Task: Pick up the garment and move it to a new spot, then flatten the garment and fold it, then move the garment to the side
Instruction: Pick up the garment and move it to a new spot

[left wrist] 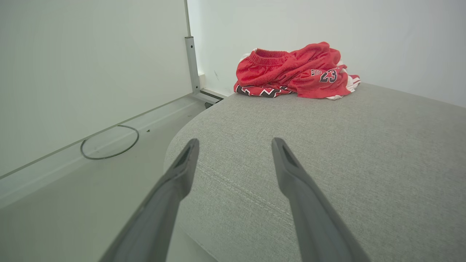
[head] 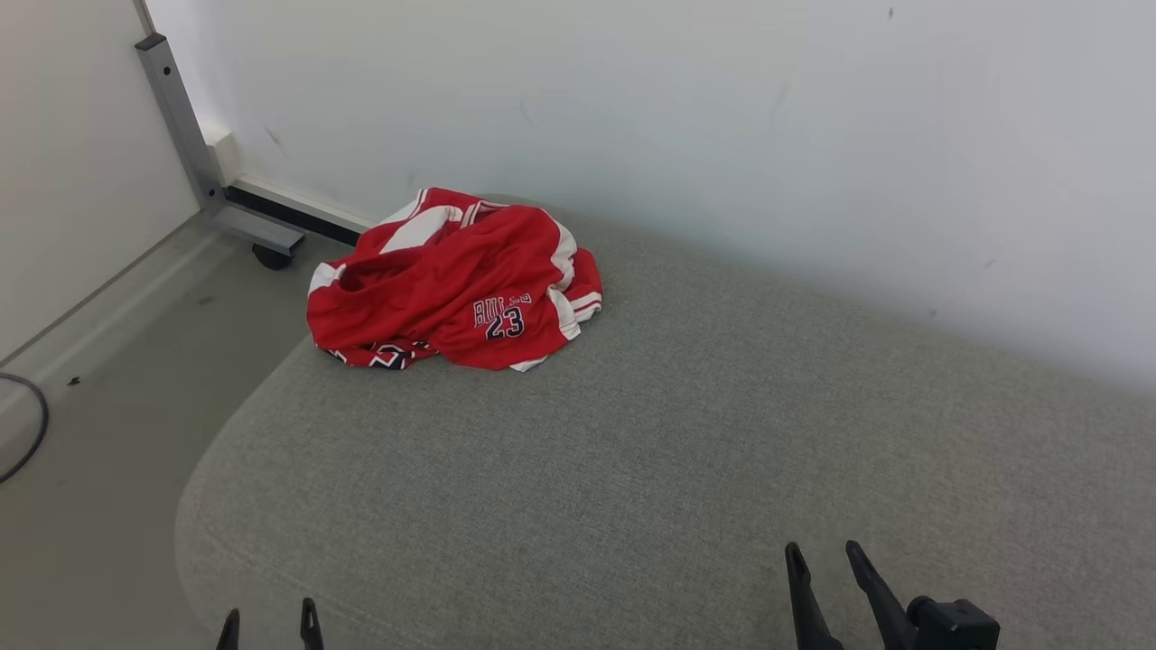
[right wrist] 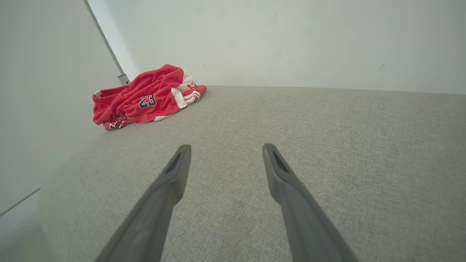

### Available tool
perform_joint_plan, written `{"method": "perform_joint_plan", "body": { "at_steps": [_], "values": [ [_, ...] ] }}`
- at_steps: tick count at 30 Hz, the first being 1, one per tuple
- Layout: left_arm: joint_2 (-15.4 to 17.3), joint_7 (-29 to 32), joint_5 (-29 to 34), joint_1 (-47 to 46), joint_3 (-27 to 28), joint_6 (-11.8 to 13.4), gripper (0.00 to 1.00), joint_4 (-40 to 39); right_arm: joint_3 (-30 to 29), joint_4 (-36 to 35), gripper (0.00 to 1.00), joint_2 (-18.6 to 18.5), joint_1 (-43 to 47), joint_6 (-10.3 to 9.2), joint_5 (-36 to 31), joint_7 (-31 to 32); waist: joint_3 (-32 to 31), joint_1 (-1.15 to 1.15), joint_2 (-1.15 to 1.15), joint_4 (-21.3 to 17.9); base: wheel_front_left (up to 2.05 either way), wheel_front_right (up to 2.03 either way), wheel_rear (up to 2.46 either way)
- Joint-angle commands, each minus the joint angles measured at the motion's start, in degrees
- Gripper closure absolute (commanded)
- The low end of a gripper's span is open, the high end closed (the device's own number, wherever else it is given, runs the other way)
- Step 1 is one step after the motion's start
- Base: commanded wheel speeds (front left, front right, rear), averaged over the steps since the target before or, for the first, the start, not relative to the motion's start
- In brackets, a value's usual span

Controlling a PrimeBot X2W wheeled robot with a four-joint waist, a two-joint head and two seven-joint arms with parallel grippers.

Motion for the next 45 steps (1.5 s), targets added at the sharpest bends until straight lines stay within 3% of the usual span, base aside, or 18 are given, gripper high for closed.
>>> {"method": "perform_joint_plan", "body": {
  "at_steps": [1,10,19,27,35,44,45],
  "values": [
    [-0.14,-0.11,-0.32,-1.08,-0.13,-0.40,0.00,0.62,0.05,-0.12,0.00,0.07,0.36,0.21,-0.39,-0.31,0.04,-0.01,0.00,0.02,0.00,0.00,0.00],
    [-0.31,4.08,-2.76,-15.52,-2.37,-4.33,0.00,12.37,-2.04,-3.29,0.00,0.09,3.82,0.21,-2.78,1.29,1.91,-0.01,0.00,-1.01,0.00,0.00,0.00],
    [0.80,7.49,-8.27,-40.05,0.26,-7.51,0.00,24.56,-3.17,-20.13,0.00,0.03,0.97,0.21,-10.41,10.36,17.25,-0.01,0.00,-10.01,0.00,0.00,0.00],
    [5.28,14.02,-12.56,-57.54,1.57,-9.88,0.00,34.69,-2.87,-32.20,0.00,0.03,-0.33,0.21,-12.96,15.87,28.31,-0.01,0.00,-14.72,0.00,0.00,0.00],
    [9.62,20.86,-14.97,-65.80,1.92,-10.32,0.00,44.54,-1.75,-35.40,0.00,0.10,-0.12,0.21,-12.21,16.09,32.18,-0.01,0.00,-18.35,0.00,0.00,0.00],
    [12.44,22.95,-14.67,-68.30,1.92,-7.62,0.00,48.88,-0.54,-34.36,0.00,0.12,-0.75,0.21,-11.02,15.30,31.89,-0.01,0.00,-20.67,0.00,0.00,0.00],
    [12.73,23.54,-14.60,-68.36,1.86,-7.29,0.09,49.52,-0.38,-34.11,0.00,0.12,-0.80,0.21,-10.91,15.21,31.72,-0.01,0.00,-20.92,0.00,0.00,0.00]
  ]
}}
